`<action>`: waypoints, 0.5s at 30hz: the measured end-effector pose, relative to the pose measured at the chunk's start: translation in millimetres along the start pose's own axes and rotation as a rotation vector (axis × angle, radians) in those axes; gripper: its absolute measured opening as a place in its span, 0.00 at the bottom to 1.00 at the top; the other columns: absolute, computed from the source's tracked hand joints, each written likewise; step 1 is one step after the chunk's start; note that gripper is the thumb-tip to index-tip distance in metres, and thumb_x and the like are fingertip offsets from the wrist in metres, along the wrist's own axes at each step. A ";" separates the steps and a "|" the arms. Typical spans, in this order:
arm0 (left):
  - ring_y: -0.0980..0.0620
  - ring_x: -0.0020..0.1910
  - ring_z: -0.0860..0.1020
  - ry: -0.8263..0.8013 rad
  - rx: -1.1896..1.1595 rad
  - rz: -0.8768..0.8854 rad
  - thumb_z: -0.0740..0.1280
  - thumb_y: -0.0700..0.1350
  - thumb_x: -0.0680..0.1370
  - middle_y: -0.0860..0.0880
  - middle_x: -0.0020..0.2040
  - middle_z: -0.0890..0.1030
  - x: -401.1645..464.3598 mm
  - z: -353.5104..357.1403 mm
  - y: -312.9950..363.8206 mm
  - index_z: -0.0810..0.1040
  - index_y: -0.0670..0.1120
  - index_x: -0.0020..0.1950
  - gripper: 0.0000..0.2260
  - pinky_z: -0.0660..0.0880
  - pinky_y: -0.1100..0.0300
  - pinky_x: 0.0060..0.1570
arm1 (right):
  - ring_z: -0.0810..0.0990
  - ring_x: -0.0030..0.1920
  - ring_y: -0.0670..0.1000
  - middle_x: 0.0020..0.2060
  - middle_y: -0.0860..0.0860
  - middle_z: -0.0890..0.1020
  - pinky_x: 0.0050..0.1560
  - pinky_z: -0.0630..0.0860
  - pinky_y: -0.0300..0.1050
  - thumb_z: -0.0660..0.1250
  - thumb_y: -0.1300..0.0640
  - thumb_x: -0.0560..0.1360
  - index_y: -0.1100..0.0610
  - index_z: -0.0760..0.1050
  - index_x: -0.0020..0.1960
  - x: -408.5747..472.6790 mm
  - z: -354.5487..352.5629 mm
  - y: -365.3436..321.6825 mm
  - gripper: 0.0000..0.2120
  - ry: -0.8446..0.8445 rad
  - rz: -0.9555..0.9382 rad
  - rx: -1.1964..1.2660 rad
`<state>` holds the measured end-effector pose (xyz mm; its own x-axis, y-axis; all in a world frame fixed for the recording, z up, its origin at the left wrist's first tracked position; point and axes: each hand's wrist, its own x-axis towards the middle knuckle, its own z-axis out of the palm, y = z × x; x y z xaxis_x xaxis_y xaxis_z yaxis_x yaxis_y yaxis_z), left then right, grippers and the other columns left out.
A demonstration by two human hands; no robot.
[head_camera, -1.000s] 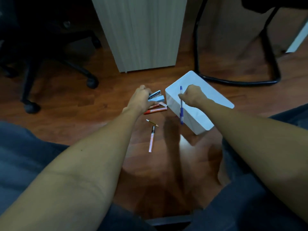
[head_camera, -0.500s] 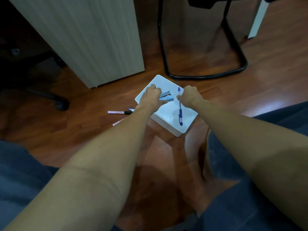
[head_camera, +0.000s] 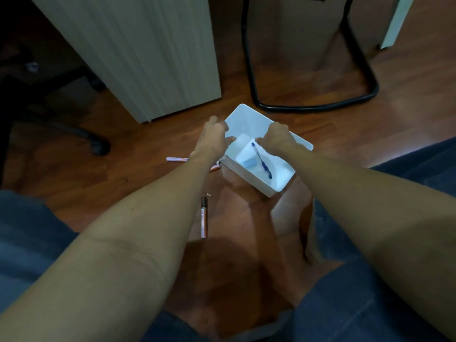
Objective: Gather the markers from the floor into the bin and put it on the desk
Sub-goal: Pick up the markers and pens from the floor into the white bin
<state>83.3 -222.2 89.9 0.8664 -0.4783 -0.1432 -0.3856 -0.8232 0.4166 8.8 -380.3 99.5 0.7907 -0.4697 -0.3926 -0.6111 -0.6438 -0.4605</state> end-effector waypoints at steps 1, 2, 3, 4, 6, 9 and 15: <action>0.41 0.59 0.75 0.019 -0.007 -0.023 0.71 0.47 0.77 0.40 0.60 0.73 -5.2 -5.5 -9.2 0.78 0.39 0.62 0.16 0.75 0.47 0.60 | 0.79 0.61 0.60 0.63 0.61 0.77 0.59 0.75 0.51 0.67 0.49 0.79 0.62 0.73 0.65 -1.1 3.7 -7.5 0.21 -0.001 -0.031 0.010; 0.41 0.59 0.75 0.039 -0.015 -0.049 0.71 0.47 0.77 0.40 0.59 0.73 -11.6 -11.1 -20.2 0.79 0.39 0.60 0.15 0.75 0.48 0.60 | 0.80 0.60 0.60 0.60 0.61 0.79 0.55 0.75 0.50 0.67 0.48 0.78 0.60 0.75 0.59 -3.2 7.7 -16.9 0.17 -0.006 -0.066 0.014; 0.41 0.58 0.75 0.051 -0.025 -0.076 0.71 0.46 0.77 0.40 0.58 0.73 -18.4 -16.5 -31.2 0.79 0.40 0.58 0.14 0.75 0.49 0.59 | 0.80 0.58 0.61 0.56 0.62 0.81 0.53 0.75 0.48 0.67 0.47 0.78 0.59 0.75 0.52 -4.8 11.7 -26.0 0.14 -0.018 -0.098 0.017; 0.40 0.58 0.75 0.066 -0.036 -0.092 0.71 0.46 0.77 0.40 0.58 0.73 -24.7 -20.5 -42.4 0.80 0.40 0.56 0.13 0.75 0.49 0.59 | 0.81 0.56 0.61 0.52 0.62 0.81 0.52 0.75 0.48 0.67 0.46 0.77 0.59 0.74 0.49 -5.1 16.2 -33.6 0.15 -0.031 -0.117 0.017; 0.39 0.57 0.76 0.087 -0.046 -0.138 0.72 0.46 0.76 0.39 0.57 0.74 -39.0 -27.4 -66.3 0.80 0.38 0.55 0.13 0.74 0.48 0.60 | 0.81 0.53 0.60 0.50 0.60 0.81 0.54 0.78 0.51 0.68 0.45 0.76 0.62 0.78 0.50 -4.5 28.5 -47.3 0.18 -0.054 -0.145 0.023; 0.40 0.57 0.76 0.098 -0.069 -0.245 0.71 0.47 0.77 0.39 0.58 0.74 -63.5 -34.7 -100.6 0.80 0.37 0.55 0.14 0.74 0.48 0.60 | 0.83 0.50 0.59 0.49 0.61 0.84 0.54 0.80 0.52 0.68 0.47 0.77 0.66 0.82 0.52 -13.9 48.7 -70.3 0.20 -0.075 -0.208 0.027; 0.38 0.56 0.78 0.048 -0.103 -0.405 0.73 0.47 0.75 0.37 0.57 0.76 -89.5 -22.6 -146.6 0.82 0.37 0.53 0.14 0.75 0.50 0.58 | 0.83 0.51 0.62 0.46 0.64 0.85 0.51 0.79 0.51 0.69 0.52 0.76 0.66 0.83 0.50 -28.7 106.3 -81.0 0.16 -0.154 -0.259 -0.013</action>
<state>69.5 -51.8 62.0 0.9561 -0.1059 -0.2732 0.0206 -0.9059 0.4231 31.7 -250.5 63.4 0.9046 -0.1924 -0.3803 -0.3887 -0.7384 -0.5511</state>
